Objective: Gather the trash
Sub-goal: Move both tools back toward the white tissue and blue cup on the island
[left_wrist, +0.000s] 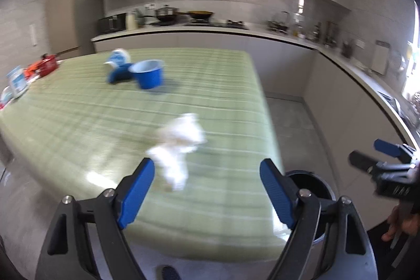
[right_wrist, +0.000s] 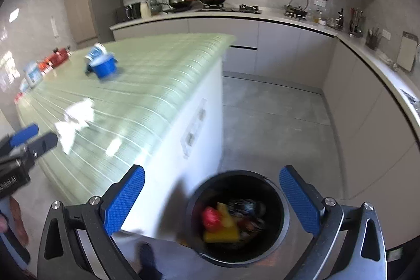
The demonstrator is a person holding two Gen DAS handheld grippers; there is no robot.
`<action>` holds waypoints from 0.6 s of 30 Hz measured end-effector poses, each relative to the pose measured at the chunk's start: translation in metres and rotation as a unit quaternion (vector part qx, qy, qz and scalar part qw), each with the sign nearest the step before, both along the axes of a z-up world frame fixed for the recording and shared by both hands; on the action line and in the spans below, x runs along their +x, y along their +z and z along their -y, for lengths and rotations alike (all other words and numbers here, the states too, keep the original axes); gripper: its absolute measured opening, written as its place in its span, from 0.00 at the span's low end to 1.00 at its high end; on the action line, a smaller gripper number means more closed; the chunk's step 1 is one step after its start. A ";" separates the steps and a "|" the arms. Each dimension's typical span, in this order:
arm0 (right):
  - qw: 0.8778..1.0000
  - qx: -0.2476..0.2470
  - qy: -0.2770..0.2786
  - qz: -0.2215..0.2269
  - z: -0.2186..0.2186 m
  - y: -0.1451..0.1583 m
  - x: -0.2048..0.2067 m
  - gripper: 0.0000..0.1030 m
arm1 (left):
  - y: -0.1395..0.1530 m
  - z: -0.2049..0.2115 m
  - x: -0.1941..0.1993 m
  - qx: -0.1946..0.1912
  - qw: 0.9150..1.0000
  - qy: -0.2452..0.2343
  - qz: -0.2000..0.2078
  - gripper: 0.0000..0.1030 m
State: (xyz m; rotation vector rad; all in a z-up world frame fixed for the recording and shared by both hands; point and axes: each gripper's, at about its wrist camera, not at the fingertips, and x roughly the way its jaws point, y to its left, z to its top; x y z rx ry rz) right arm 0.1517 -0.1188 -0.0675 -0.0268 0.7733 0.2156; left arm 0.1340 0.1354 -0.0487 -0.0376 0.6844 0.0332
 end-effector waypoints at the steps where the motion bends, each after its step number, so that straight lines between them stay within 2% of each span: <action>1: 1.000 0.008 0.003 0.002 -0.009 0.002 0.000 1.00 | 0.000 -0.012 -0.002 0.003 1.000 0.010 0.000 0.81; 5: 0.999 0.023 0.019 0.011 -0.047 0.012 0.001 1.00 | 0.000 -0.055 -0.008 0.004 0.999 0.036 0.003 0.81; 8: 0.999 0.022 0.033 0.012 -0.076 0.016 0.000 1.00 | -0.004 -0.079 -0.007 0.001 0.999 0.038 0.003 0.81; 12: 0.999 0.017 0.036 0.009 -0.115 0.017 0.001 1.00 | -0.007 -0.109 0.003 -0.002 1.000 0.019 0.004 0.81; 18: 1.000 0.024 -0.006 0.004 -0.183 0.018 0.009 1.00 | -0.002 -0.161 0.017 -0.002 1.000 -0.020 0.007 0.81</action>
